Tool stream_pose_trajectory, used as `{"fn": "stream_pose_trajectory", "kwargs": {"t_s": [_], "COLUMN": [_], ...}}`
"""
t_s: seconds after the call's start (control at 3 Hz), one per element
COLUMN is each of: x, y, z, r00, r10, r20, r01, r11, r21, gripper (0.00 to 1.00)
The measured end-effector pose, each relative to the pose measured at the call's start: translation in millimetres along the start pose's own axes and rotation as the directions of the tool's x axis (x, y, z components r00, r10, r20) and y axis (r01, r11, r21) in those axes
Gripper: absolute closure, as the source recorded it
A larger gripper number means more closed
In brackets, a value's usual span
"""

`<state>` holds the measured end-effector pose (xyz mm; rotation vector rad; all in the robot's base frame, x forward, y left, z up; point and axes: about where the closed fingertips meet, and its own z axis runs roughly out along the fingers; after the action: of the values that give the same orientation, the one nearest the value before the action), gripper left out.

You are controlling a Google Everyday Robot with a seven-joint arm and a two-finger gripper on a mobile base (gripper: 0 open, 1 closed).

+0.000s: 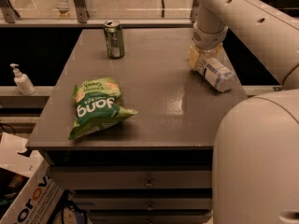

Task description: Place blue plastic bottle upright

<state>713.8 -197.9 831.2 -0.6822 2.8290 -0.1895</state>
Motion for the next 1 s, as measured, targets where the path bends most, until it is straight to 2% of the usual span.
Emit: {"fn": "stream_pose_trajectory", "kwargs": {"t_s": [0.33, 0.67, 1.0], "x": [-2.3, -10.7, -22.1], "y": [0.4, 1.4, 7.3], "z": [-5.0, -21.9, -50.1], "r00": [1.0, 0.999, 0.991], "r10": [0.002, 0.005, 0.009], "r20": [0.005, 0.051, 0.133], "r01": [-0.002, -0.003, 0.006], "r11": [0.9999, 0.9989, 0.9939], "r21": [-0.014, -0.046, -0.11], "gripper": [0.9, 1.0, 1.0]}}
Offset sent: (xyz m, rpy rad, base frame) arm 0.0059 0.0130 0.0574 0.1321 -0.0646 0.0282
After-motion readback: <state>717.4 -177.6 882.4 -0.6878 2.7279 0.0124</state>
